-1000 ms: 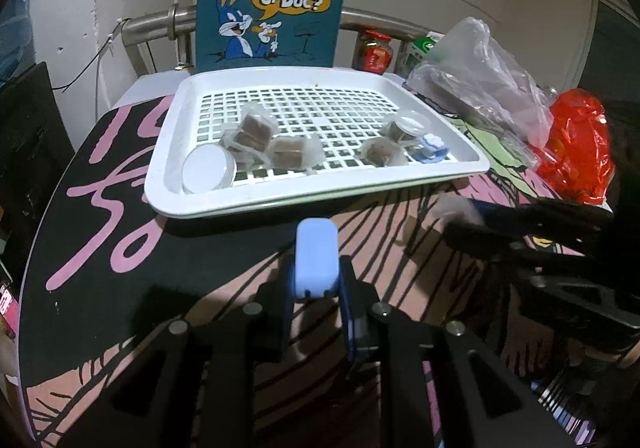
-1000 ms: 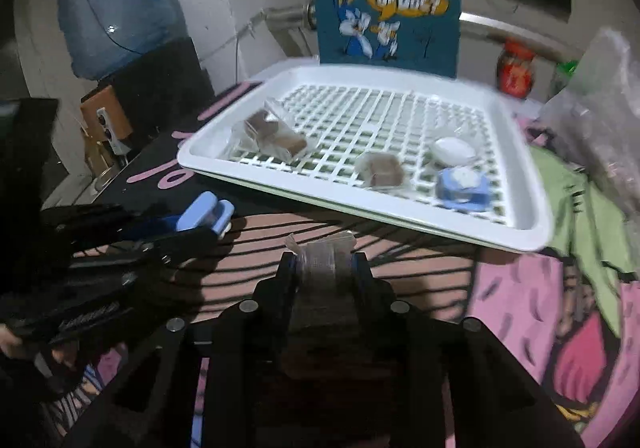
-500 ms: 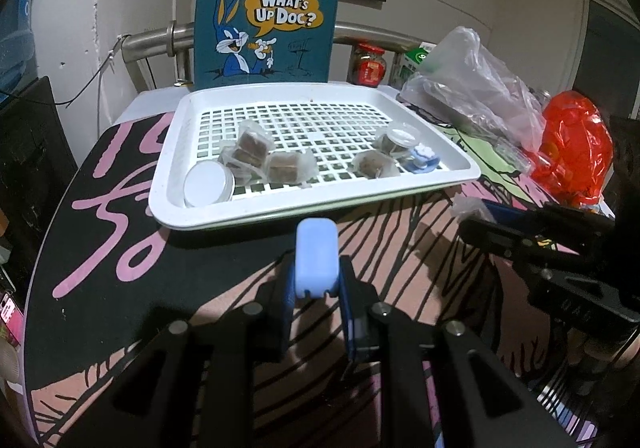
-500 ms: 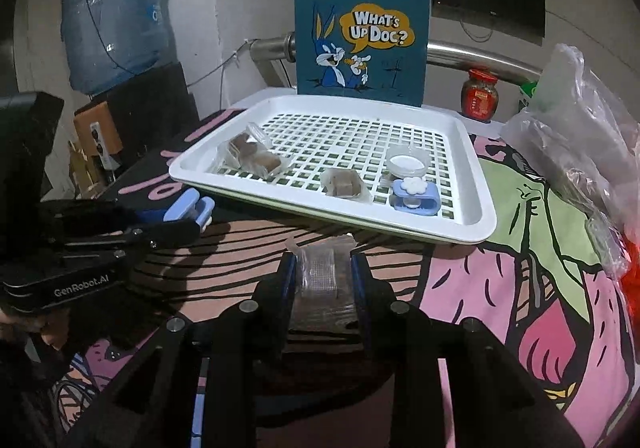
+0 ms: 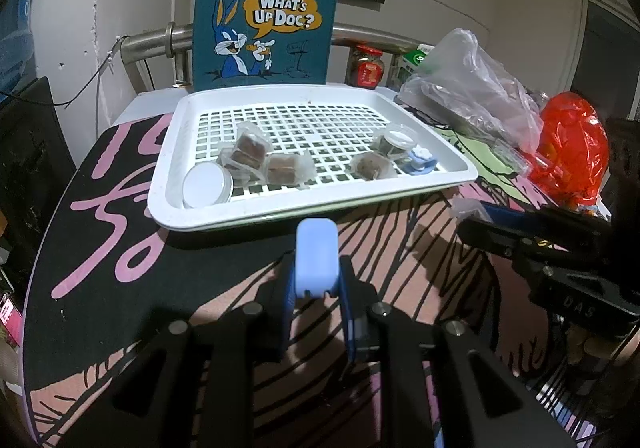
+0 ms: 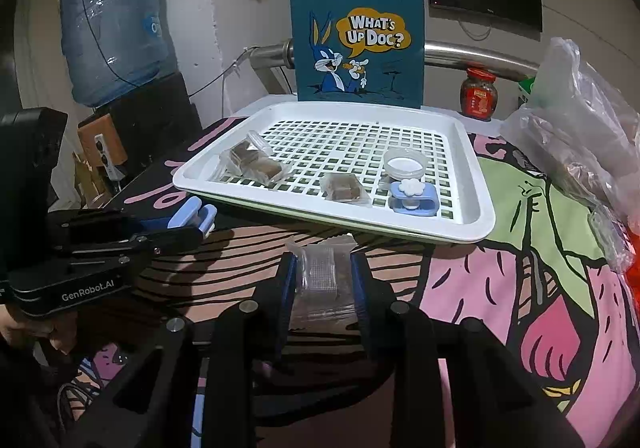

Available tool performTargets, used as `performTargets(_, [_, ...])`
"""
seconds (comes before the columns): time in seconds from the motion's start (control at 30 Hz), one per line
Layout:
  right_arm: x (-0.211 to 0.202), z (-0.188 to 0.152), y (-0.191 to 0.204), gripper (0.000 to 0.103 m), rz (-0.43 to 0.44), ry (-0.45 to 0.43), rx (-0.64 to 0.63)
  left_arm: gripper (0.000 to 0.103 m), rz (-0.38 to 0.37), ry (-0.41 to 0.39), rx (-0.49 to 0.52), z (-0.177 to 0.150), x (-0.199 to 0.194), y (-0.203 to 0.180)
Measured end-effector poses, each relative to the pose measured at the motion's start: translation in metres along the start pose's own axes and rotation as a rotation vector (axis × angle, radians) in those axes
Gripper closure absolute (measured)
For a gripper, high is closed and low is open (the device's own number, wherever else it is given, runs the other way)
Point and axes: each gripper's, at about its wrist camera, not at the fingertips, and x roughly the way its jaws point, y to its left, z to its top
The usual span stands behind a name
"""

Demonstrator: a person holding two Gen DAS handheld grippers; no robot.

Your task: Organize objects

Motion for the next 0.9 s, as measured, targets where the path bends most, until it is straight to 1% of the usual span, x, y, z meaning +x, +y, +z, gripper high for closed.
performTargets(0.9, [-0.0004, -0.0010, -0.0020, 0.076, 0.009, 0.000, 0.002, 0.084, -0.002, 0.006, -0.005, -0.0006, 0.0019, 0.0002])
